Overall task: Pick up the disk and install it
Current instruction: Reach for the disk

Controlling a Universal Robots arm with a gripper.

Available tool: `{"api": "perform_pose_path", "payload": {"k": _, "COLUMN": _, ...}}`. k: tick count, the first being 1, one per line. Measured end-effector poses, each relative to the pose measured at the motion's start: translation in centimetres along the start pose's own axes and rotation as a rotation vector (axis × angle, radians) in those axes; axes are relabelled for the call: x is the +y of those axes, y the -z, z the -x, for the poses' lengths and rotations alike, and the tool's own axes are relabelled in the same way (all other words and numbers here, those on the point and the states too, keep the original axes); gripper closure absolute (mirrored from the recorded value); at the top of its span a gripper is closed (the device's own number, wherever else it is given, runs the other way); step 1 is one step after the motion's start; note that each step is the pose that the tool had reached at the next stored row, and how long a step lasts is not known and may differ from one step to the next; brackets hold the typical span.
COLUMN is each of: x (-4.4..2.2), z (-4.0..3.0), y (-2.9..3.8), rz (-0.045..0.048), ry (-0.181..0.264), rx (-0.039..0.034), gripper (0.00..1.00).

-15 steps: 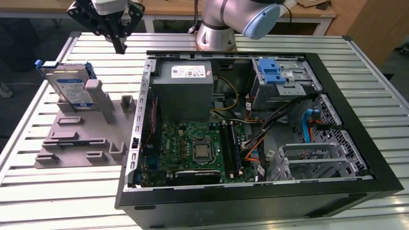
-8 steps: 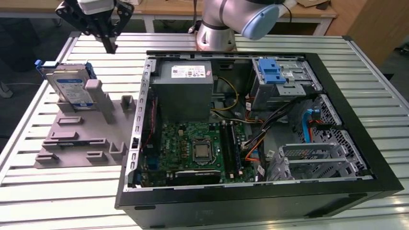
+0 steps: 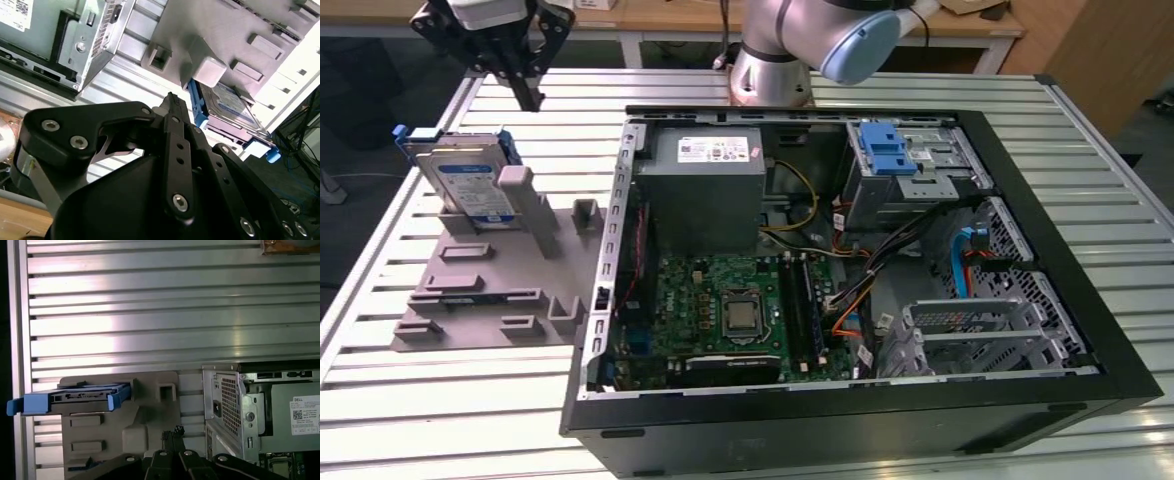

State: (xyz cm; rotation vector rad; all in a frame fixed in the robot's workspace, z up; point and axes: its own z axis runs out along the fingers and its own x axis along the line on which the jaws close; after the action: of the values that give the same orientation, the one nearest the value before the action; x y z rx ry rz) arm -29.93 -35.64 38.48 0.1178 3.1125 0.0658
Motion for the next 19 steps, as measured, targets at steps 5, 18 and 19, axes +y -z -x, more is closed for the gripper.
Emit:
{"api": "perform_pose_path", "payload": {"k": 5, "x": 0.04, "z": -0.94, "y": -0.08, "rz": -0.0001, "ry": 0.0, "rx": 0.0002, "gripper": 0.89}}
{"api": "perform_pose_path", "payload": {"k": 18, "x": -0.06, "z": -2.25, "y": -0.15, "rz": -0.0002, "ry": 0.0, "rx": 0.0004, "gripper": 0.89}}
{"api": "perform_pose_path", "payload": {"k": 19, "x": -0.07, "z": -2.41, "y": -0.18, "rz": -0.0002, "ry": 0.0, "rx": 0.0005, "gripper": 0.89}}
